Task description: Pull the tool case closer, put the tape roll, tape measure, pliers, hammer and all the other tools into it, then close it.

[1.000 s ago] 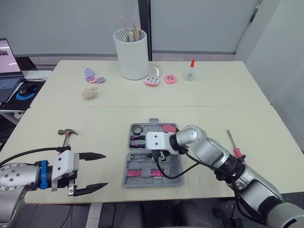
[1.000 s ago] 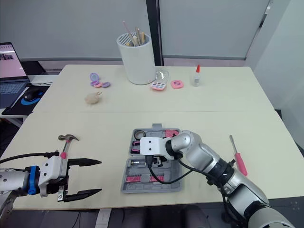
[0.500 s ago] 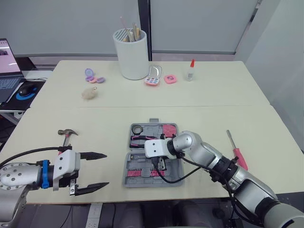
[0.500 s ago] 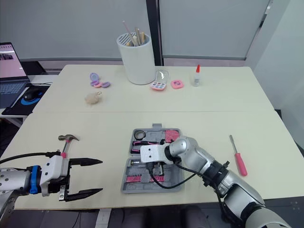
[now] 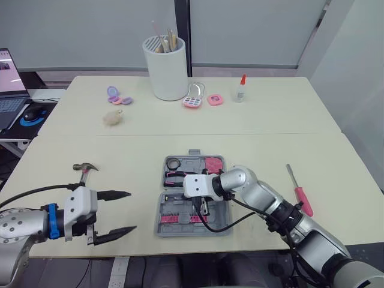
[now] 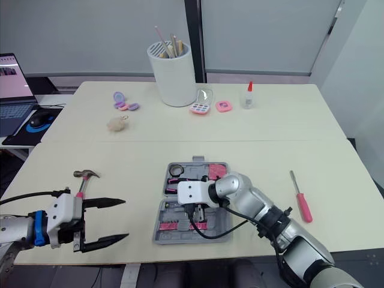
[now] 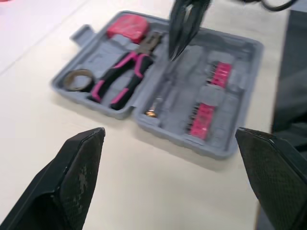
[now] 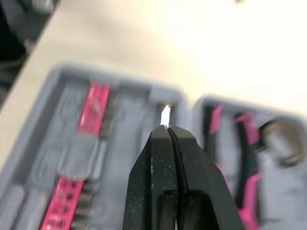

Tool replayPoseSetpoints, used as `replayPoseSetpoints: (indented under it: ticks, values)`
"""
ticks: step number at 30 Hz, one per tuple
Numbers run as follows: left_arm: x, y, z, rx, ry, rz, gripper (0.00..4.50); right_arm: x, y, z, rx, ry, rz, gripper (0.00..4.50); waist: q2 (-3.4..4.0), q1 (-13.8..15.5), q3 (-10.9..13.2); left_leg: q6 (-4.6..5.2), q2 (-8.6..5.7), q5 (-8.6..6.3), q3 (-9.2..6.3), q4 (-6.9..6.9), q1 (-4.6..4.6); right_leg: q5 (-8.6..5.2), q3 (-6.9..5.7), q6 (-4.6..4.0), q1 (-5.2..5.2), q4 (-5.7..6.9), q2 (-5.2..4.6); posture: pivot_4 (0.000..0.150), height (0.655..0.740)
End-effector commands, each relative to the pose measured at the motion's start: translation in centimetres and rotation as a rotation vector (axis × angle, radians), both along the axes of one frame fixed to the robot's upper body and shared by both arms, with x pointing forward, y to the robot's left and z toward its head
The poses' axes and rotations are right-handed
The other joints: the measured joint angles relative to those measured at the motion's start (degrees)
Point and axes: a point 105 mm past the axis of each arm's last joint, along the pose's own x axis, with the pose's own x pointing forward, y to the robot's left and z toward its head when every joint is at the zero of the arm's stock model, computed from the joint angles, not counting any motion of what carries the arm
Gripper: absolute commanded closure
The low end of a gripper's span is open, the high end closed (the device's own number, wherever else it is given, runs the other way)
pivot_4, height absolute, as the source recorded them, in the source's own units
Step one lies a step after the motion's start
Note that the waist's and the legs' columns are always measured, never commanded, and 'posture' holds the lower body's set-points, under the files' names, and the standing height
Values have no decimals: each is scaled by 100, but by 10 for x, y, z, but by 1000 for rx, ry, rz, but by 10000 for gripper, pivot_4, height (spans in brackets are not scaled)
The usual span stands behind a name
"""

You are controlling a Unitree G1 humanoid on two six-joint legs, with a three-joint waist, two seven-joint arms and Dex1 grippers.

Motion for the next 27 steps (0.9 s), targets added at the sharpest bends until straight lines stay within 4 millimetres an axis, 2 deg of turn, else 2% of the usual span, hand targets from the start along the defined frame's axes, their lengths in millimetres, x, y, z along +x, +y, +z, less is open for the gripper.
replayPoseSetpoints:
  ticks: [1, 3, 5, 10, 11, 13, 14, 16, 19, 22, 27]
  values:
    - [10, 33, 14, -68, -39, 235, 0, 0, -25, 33, 108, -60, -73, 44683, -2, 5, -1, 0, 0, 0, -1, 0, 0, 0, 0, 0, 1, 0, 0, 1500, 7376]
    - [13, 55, 15, -95, -49, 377, 0, 1, -47, 42, 147, -87, -145, 44683, -2, 26, -1, 0, -4, 0, -4, 0, 0, 0, -5, 1, 6, -4, -5, 1500, 7376]
    - [11, 76, 17, -97, -71, 481, 0, 5, -79, 46, 152, -113, -264, 44683, -4, 29, -1, 0, -9, 0, -4, 0, -1, 0, -7, 1, 8, -9, -10, 1500, 7376]
    - [0, 132, 16, -146, -108, 783, 0, 8, -155, 48, 118, -126, -506, 44683, -6, 19, 1, 0, -8, 0, 0, -2, 2, 0, -5, 1, 8, -9, -12, 1500, 7376]
    - [-13, 147, 6, -139, -62, 852, 0, 6, -186, 42, 93, -108, -613, 44683, -6, 8, 1, 0, -6, 0, 0, -2, 5, 0, -5, 0, 9, -8, -10, 1500, 7376]
    - [-35, 167, -9, -124, 15, 931, 0, -6, -235, 31, 46, -58, -771, 44683, -9, 10, -2, 0, -6, -1, 1, -6, 5, -2, -5, -2, 10, -10, -9, 1500, 7376]
    - [-43, 172, -14, -116, 42, 950, 0, -14, -252, 26, 28, -29, -822, 44683, -8, 10, -1, -1, -6, -1, 8, -8, 6, -3, -2, -3, 11, -15, -10, 1500, 7376]
    - [-52, 177, -19, -107, 90, 957, 0, -34, -267, 18, -27, 59, -823, 40763, -8, 4, -1, -1, -7, -2, 19, -13, 4, -3, 3, -3, 9, -25, -14, 1500, 7376]
    - [-60, 179, -25, -72, 159, 937, 0, -48, -289, 16, -108, 97, -849, 34173, -13, 1, 1, 0, -2, -1, 17, -10, 15, -3, 0, -3, 11, -15, -13, 1500, 7376]
    - [-65, 184, -24, -74, 194, 940, 0, -53, -305, 20, -155, 120, -867, 26204, -15, 9, -1, 7, 1, 5, 14, -7, 30, -7, -5, 2, 18, -10, -13, 1500, 7376]
    - [-59, 188, -17, -91, 191, 949, 0, -52, -331, 24, -239, 138, -892, 11745, -20, 9, -5, 8, 1, 6, 23, -6, 32, -1, 1, -9, 18, -11, -14, 1500, 7376]
